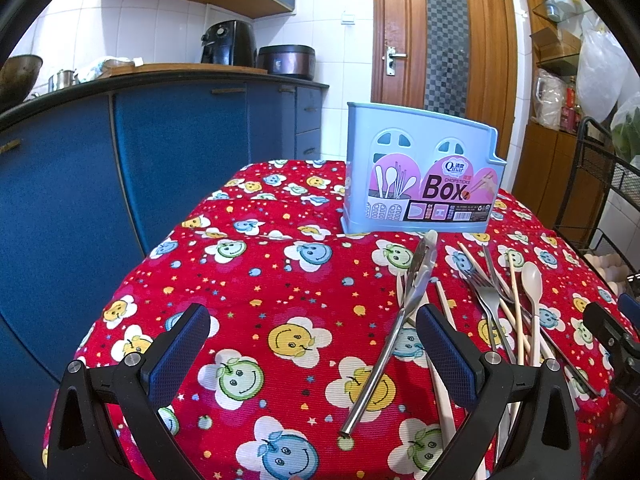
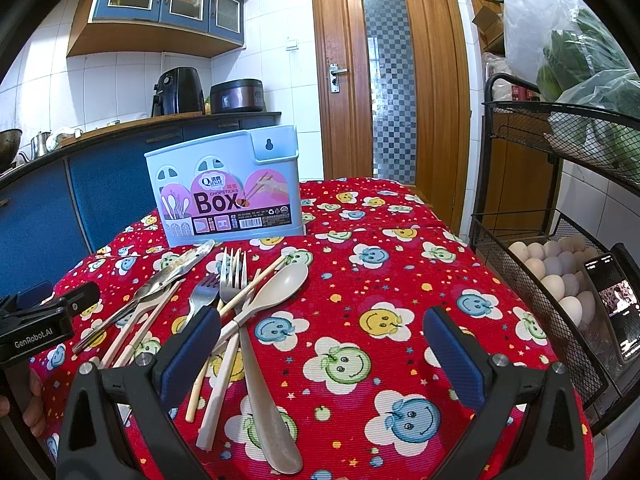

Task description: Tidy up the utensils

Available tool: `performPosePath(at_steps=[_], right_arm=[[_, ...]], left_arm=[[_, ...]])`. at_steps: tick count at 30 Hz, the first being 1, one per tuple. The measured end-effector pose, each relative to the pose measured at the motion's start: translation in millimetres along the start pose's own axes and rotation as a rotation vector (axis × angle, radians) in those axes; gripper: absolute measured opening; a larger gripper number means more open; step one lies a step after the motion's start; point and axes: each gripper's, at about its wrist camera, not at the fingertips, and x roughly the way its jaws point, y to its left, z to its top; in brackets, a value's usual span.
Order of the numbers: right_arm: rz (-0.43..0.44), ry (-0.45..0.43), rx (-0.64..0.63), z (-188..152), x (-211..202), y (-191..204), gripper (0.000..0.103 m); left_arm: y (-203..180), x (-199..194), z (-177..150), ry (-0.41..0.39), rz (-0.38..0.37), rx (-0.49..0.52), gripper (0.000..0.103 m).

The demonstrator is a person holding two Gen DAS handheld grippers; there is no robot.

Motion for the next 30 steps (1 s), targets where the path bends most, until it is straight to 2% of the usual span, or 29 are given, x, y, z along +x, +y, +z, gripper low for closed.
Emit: performPosePath(at_steps=[30], right_arm=[[-0.005,-0.005,0.006,0.3,1.5,0.1,0.103]], left_arm=[[0.3,-2.5,0.1,-0.009,-0.014,-0.019,0.102]])
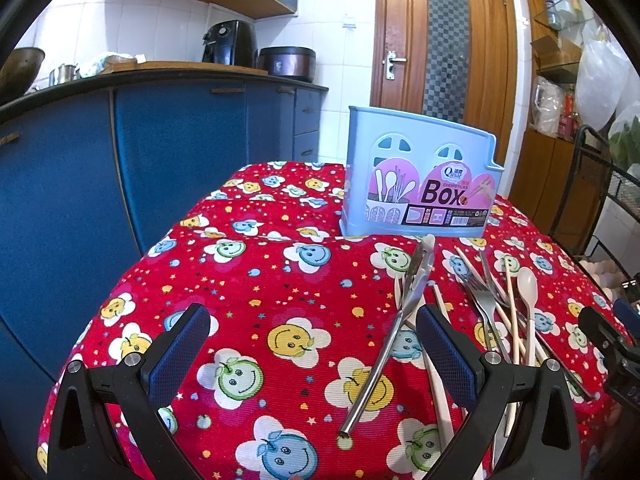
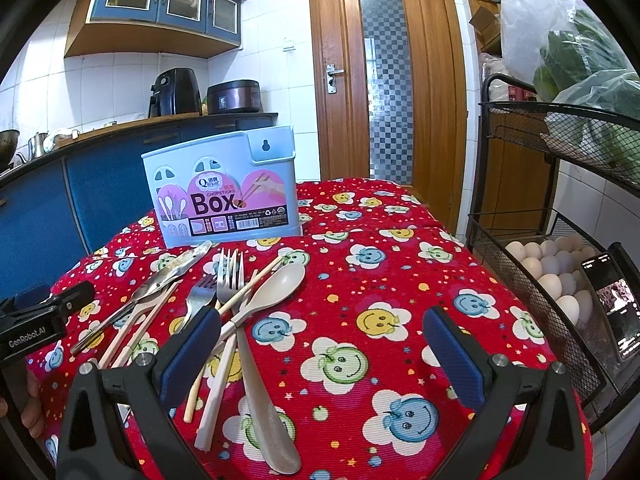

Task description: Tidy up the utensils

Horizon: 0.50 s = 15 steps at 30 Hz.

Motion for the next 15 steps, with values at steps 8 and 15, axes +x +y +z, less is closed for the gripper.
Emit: performPosePath(at_steps=[8,15], right_arm=[[0.004,-0.004,0.012,1.3,-0.8,0.1,0.103],[0.020,0.014,0.036,2.1,0.2,-4.9,0.103]], left_arm=[[0.6,0.5,-0.5,0.003,0.001,0.005,0.102],[-0.7,0.7,-1.3,0.007,0.008,0.016,0.102]])
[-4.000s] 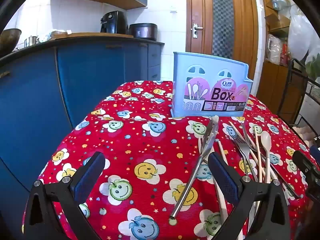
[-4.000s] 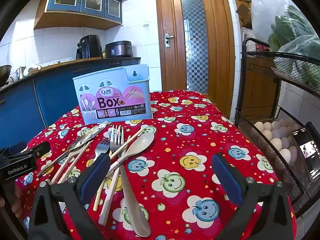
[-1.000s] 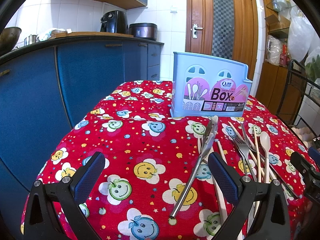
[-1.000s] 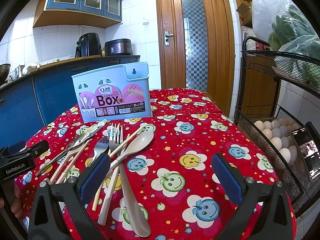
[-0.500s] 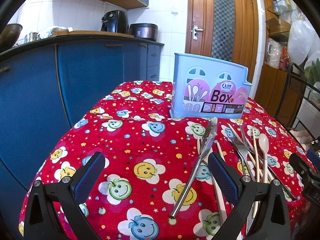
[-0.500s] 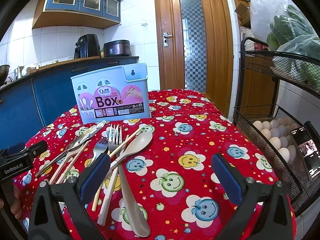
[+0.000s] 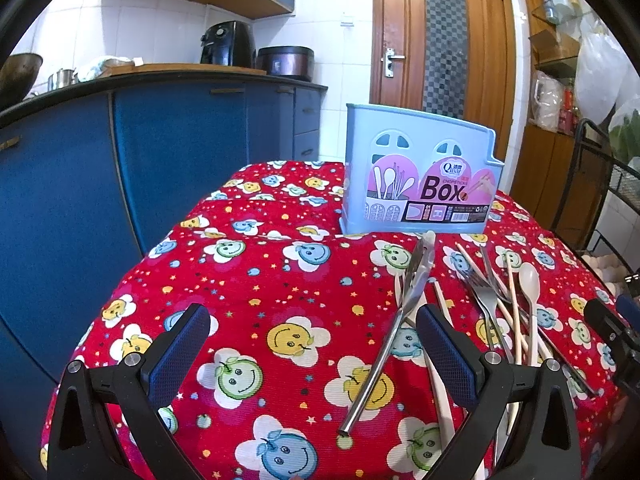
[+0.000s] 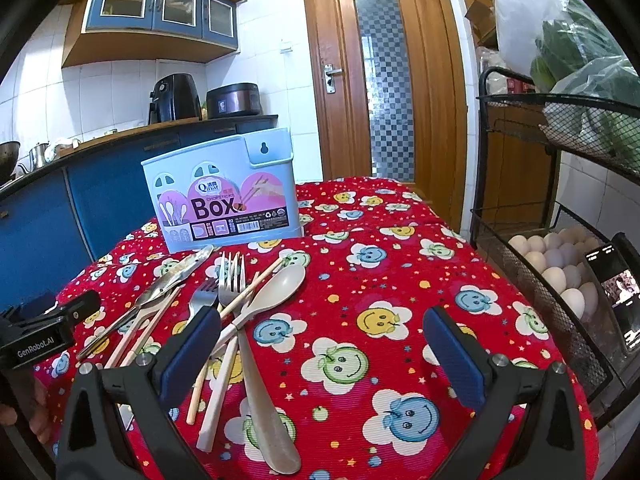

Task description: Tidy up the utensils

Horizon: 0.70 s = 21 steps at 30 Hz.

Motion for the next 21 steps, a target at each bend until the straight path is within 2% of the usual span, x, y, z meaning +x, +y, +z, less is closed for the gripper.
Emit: performPosePath(at_steps=[7,13,18,21], right_arm=[[0.032,0.056,0.078,1.6,8.7,-11.7,0.103],[0.030,0.128,0.062,5.3,18.5,-9.3,0.103],[0.035,0.152,0.049,17.8,19.8,-6.8,0.103],[0.043,0.184,0.054,30.1,24.7,-5.8,0.103]], left_arm=[[-0.9,1.2,0.8,0.005,0.000,0.006,0.102],[-7.1,6.2,6.7,0.041,-0.015,0.054,0.102],[-12.4,0.0,22.5,0.018,-0.047,0.072,0.102],[-19.0,3.4,36.8,0.032,-0.076,0.090,0.102]])
